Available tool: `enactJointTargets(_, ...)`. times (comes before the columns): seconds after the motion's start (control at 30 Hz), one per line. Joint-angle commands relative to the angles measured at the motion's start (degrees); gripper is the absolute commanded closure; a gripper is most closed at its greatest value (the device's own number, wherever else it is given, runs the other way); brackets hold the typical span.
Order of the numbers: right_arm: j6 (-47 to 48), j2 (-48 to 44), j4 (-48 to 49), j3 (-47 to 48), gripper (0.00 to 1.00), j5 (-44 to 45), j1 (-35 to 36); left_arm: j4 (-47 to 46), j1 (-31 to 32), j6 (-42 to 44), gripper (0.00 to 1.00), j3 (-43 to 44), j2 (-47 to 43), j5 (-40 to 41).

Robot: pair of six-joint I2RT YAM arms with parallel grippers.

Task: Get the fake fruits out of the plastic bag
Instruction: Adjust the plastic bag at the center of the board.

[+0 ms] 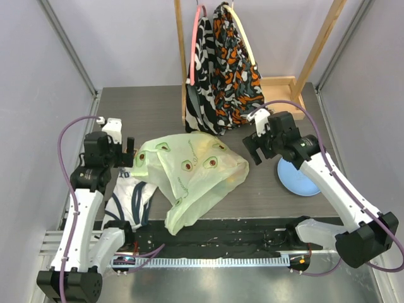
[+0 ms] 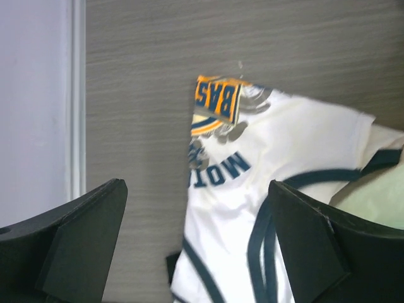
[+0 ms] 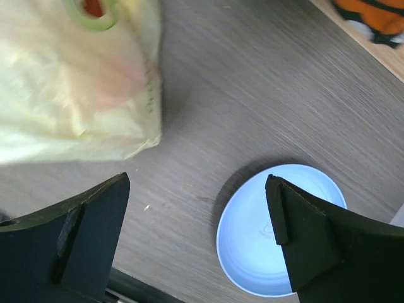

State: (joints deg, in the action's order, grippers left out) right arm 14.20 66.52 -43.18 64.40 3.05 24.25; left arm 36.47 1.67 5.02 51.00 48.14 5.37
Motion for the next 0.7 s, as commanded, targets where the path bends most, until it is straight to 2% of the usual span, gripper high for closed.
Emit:
enactJointTargets(0.0,10.7,-5.8,-4.5,2.5,0.05,-14.2,0.0,12.5,-0.4,6.5,0.0,2.4,-1.7,2.7)
enactJointTargets(0.1,9.8,-4.5,-7.6,4.8,0.06,-18.5,1.8,17.6,-0.4,11.1,0.0,0.7,-7.1,-5.9)
enactJointTargets(0.17,10.5,-2.4,-13.2,8.9,0.1,-20.4,4.2,19.3,-0.4,12.8,0.0,1.0,-13.1,-8.5)
enactJointTargets(0.2,11.0,-1.5,-14.8,10.1,0.11,-21.0,5.4,21.3,-0.4,15.2,0.0,1.9,-14.5,-14.1)
enactJointTargets(0.23,11.6,0.0,-16.7,12.1,0.12,-21.1,7.8,26.2,-0.4,22.2,0.0,2.7,-15.5,-16.2)
enactJointTargets(0.33,12.2,1.8,-16.7,14.6,0.12,-19.4,11.9,31.3,-0.4,27.9,0.0,4.0,-16.2,-18.5)
enactJointTargets(0.4,12.0,3.1,-16.0,16.3,0.12,-18.7,16.2,33.6,-0.4,29.4,0.0,3.8,-15.3,-23.8)
enactJointTargets(0.53,9.4,7.6,-15.1,19.3,0.12,-18.3,20.2,30.7,-0.4,27.3,0.02,1.6,-15.0,-30.3)
enactJointTargets(0.67,9.1,9.2,-14.7,22.0,0.12,-18.6,21.7,22.4,-0.4,24.8,0.03,-1.0,-14.7,-26.5)
